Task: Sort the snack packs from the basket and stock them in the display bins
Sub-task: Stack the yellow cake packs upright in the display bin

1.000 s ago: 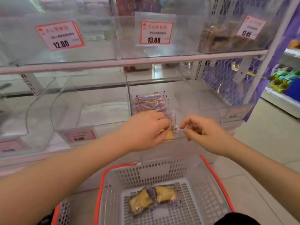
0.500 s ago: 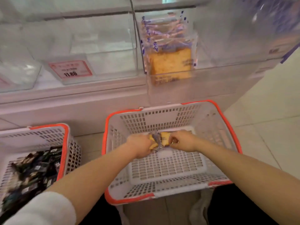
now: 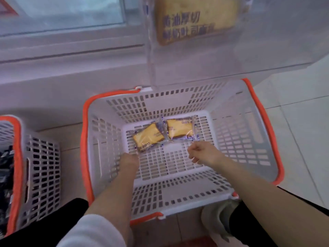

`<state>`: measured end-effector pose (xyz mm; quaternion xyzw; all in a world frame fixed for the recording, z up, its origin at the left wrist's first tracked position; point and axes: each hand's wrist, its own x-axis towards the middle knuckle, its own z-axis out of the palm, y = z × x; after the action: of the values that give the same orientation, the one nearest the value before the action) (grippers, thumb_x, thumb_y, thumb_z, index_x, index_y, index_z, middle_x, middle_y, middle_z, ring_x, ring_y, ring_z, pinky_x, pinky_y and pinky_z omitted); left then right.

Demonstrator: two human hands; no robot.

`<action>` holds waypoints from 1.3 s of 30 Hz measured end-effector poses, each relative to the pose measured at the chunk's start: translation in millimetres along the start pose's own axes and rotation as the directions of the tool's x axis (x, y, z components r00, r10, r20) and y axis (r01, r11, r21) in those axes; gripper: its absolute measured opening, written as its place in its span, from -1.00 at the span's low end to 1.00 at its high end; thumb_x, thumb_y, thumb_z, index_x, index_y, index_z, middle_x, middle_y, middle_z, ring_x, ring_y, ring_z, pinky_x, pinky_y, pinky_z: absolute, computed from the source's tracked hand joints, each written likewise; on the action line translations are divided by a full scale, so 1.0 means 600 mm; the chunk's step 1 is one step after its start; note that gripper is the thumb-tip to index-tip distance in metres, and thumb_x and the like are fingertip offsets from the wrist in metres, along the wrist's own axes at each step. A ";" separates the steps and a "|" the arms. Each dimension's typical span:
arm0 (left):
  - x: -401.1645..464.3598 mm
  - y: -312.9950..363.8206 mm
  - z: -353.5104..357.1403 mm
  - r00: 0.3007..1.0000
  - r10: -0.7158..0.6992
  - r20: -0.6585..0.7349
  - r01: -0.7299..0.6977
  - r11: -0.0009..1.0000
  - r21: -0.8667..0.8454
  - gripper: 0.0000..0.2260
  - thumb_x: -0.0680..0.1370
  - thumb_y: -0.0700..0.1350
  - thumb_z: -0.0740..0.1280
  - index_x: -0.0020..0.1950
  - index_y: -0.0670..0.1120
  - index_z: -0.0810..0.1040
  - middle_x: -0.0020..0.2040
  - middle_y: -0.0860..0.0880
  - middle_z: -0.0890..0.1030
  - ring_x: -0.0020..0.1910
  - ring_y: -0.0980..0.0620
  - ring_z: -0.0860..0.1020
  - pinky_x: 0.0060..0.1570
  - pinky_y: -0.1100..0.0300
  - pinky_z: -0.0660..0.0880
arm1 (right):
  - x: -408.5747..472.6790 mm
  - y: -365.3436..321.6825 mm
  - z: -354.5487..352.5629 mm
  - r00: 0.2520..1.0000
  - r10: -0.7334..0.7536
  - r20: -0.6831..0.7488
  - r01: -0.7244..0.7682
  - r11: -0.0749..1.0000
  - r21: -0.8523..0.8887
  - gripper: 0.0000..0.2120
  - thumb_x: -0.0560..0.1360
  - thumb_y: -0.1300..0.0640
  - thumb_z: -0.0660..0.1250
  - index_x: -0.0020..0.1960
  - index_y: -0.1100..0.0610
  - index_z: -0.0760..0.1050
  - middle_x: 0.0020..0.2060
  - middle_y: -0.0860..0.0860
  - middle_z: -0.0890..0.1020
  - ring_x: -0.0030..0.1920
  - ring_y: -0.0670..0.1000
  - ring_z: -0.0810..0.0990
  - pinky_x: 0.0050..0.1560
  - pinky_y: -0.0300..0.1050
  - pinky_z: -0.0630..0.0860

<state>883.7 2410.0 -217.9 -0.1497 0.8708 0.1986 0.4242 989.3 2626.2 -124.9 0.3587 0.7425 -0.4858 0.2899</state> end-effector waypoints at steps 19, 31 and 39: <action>0.020 0.002 -0.002 0.770 0.585 0.256 -0.592 0.505 0.628 -0.77 0.63 -0.15 0.05 0.14 -0.18 0.46 0.07 -0.15 0.56 -0.01 -0.12 0.56 -0.06 0.02 0.51 | -0.013 0.022 0.027 0.998 0.060 -0.013 -0.059 0.997 0.057 -0.89 0.57 0.10 0.19 -0.09 0.07 0.46 -0.04 0.08 0.59 -0.09 0.02 0.59 0.00 0.01 0.52; -0.142 -0.006 -0.055 0.166 0.950 0.263 -0.923 0.056 0.381 -0.79 0.54 -0.03 0.24 -0.10 -0.11 0.62 -0.17 -0.01 0.62 -0.26 0.03 0.58 -0.28 0.21 0.54 | -0.014 0.008 0.066 0.979 0.198 0.057 -0.094 0.186 0.978 -0.78 0.48 0.04 0.35 0.03 0.15 0.51 -0.19 0.05 0.66 -0.13 0.03 0.62 -0.34 -0.21 0.57; -0.182 0.002 -0.057 0.885 0.436 0.164 -0.181 0.647 -0.741 -0.74 0.54 0.05 0.25 0.13 -0.07 0.47 0.01 -0.02 0.61 -0.04 0.05 0.60 -0.08 0.19 0.49 | -0.055 0.021 0.063 0.998 -0.024 0.050 -0.046 0.134 0.990 -0.74 0.29 0.13 0.45 -0.10 0.17 0.46 -0.15 0.11 0.64 -0.09 0.09 0.65 -0.24 -0.17 0.59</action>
<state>925.0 2405.0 -111.3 -0.1125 0.6563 0.6087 0.4313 1021.6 2586.4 -119.0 0.4532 0.2288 -0.8615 0.0054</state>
